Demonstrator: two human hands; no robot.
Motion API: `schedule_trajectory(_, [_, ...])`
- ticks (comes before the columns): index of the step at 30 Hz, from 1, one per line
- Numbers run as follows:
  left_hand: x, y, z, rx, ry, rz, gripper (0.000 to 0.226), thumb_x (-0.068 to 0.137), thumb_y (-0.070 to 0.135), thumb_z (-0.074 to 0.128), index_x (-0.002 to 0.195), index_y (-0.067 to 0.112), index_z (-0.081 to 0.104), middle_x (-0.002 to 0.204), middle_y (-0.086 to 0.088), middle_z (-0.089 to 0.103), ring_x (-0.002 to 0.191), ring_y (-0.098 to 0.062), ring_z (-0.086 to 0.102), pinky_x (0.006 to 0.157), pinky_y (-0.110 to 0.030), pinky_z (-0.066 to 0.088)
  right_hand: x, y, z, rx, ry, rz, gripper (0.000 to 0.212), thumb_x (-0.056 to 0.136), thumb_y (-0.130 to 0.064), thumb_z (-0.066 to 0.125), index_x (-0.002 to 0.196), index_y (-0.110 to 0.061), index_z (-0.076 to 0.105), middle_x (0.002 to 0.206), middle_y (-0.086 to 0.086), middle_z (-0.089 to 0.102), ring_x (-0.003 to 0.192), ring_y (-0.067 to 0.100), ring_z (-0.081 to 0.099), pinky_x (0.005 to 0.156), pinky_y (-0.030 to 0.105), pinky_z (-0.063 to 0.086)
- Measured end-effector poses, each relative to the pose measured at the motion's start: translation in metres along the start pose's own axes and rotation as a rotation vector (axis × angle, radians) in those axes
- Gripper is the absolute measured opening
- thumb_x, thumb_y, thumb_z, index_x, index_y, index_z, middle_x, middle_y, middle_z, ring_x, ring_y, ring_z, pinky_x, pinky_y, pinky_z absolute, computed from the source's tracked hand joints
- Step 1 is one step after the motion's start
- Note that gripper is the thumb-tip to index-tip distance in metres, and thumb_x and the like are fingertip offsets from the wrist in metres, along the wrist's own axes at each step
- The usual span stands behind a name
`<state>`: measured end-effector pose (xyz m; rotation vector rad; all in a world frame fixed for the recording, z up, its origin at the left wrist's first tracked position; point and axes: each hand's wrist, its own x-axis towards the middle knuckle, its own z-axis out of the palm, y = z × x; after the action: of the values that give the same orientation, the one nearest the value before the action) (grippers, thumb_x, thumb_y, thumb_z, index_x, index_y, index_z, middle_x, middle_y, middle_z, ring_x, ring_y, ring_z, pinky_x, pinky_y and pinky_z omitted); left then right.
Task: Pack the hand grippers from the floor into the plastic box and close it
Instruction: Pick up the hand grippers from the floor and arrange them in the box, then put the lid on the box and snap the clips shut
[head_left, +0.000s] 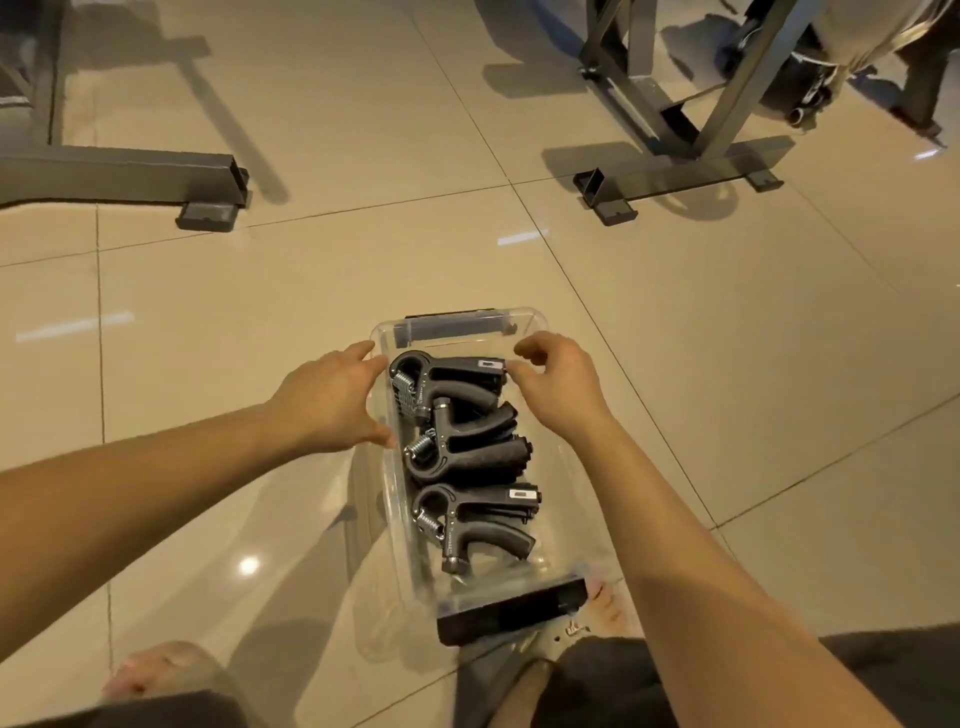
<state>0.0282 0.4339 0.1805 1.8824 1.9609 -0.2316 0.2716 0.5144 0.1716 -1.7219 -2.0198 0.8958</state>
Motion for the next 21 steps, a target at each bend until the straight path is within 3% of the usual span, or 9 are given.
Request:
schedule_trajectory(5, [-0.031, 0.047, -0.012, -0.018, 0.117, 0.021, 0.085, 0.074, 0.058, 0.078, 0.144, 0.02, 0.049, 0.142, -0.006, 0.053, 0.126, -0.031, 0.052, 0.097, -0.045, 0.049, -0.047, -0.001, -0.071, -0.057, 0.034, 0.044, 0.024, 0.092, -0.027, 0.067, 0.112, -0.014, 0.071, 0.1, -0.003, 0.069, 0.096, 0.018, 0.064, 0.083, 0.032, 0.052])
schedule_trajectory(10, [-0.058, 0.127, -0.023, -0.062, 0.146, 0.221, 0.055, 0.077, 0.054, 0.074, 0.118, 0.018, 0.067, 0.118, -0.003, 0.065, 0.105, -0.025, 0.061, 0.083, -0.039, 0.055, -0.104, 0.024, -0.144, -0.136, 0.08, 0.162, 0.024, 0.09, -0.027, 0.069, 0.108, -0.011, 0.072, 0.099, 0.001, 0.071, 0.096, 0.021, 0.066, 0.085, 0.038, 0.055])
schedule_trajectory(14, [-0.076, 0.193, -0.028, -0.064, 0.06, 0.329, 0.06, 0.081, 0.053, 0.075, 0.129, 0.019, 0.062, 0.127, -0.001, 0.064, 0.112, -0.023, 0.06, 0.091, -0.036, 0.052, -0.153, 0.042, -0.203, -0.201, 0.088, 0.268, 0.029, 0.09, -0.027, 0.072, 0.11, -0.005, 0.072, 0.102, 0.009, 0.072, 0.096, 0.025, 0.067, 0.09, 0.043, 0.057])
schedule_trajectory(21, [-0.106, 0.287, 0.002, -0.236, 0.008, 0.487, 0.051, 0.084, 0.046, 0.076, 0.123, 0.015, 0.067, 0.12, -0.002, 0.069, 0.105, -0.02, 0.064, 0.091, -0.036, 0.053, -0.223, 0.083, -0.241, -0.189, 0.194, 0.45, 0.03, 0.087, -0.027, 0.076, 0.107, -0.005, 0.07, 0.096, 0.009, 0.072, 0.094, 0.028, 0.07, 0.087, 0.044, 0.059])
